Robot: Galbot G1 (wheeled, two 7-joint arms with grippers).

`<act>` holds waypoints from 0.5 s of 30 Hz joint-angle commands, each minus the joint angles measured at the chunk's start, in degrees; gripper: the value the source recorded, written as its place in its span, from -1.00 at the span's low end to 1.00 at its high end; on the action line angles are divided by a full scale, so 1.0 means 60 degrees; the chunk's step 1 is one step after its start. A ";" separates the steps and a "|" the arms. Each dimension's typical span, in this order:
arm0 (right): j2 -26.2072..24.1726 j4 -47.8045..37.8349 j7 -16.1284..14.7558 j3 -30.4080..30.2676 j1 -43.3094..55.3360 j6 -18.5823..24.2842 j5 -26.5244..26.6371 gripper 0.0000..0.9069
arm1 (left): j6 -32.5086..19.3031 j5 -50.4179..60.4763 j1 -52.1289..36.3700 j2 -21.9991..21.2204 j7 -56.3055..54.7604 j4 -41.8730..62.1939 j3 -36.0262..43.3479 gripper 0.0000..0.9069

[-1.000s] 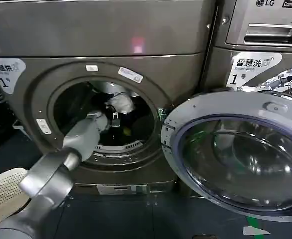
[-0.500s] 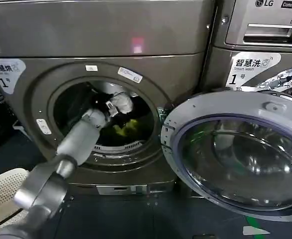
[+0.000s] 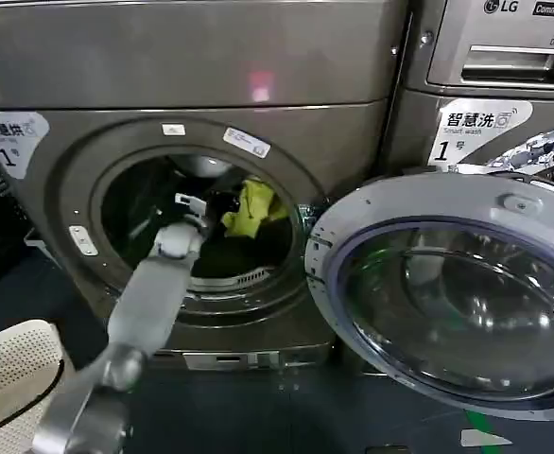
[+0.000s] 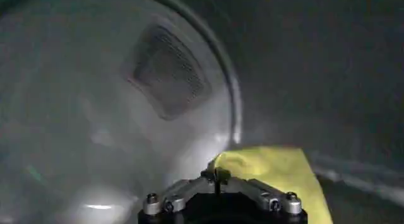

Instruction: Grasp the clothes from the dryer.

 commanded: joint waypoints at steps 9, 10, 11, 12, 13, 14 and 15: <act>-0.0082 0.0001 0.0048 -0.0002 -0.0006 0.0291 0.0068 1.00 | -0.1201 0.0504 0.3394 -0.0519 -0.2956 -0.3541 -0.1882 -1.00; -0.0082 -0.0019 0.0057 0.0005 -0.0006 0.0288 0.0069 1.00 | -0.1204 0.0520 0.3381 -0.0551 -0.2935 -0.3559 -0.1865 -1.00; -0.0079 -0.0029 0.0058 0.0011 -0.0004 0.0289 0.0066 1.00 | -0.1176 0.0511 0.3350 -0.0577 -0.2917 -0.3567 -0.1848 -1.00; -0.0072 -0.0039 0.0064 0.0016 0.0002 0.0276 0.0058 1.00 | -0.1148 0.0472 0.3313 -0.0595 -0.2916 -0.3571 -0.1833 -1.00; -0.0064 -0.0039 0.0067 0.0016 0.0015 0.0274 0.0057 1.00 | -0.1115 0.0441 0.3292 -0.0590 -0.2912 -0.3575 -0.1791 -1.00; -0.0050 -0.0040 0.0063 0.0003 0.0033 0.0277 0.0059 1.00 | -0.1109 0.0440 0.3270 -0.0571 -0.2894 -0.3574 -0.1750 -1.00; -0.0042 -0.0045 0.0063 -0.0008 0.0036 0.0277 0.0059 1.00 | -0.1105 0.0436 0.3256 -0.0551 -0.2870 -0.3572 -0.1727 -1.00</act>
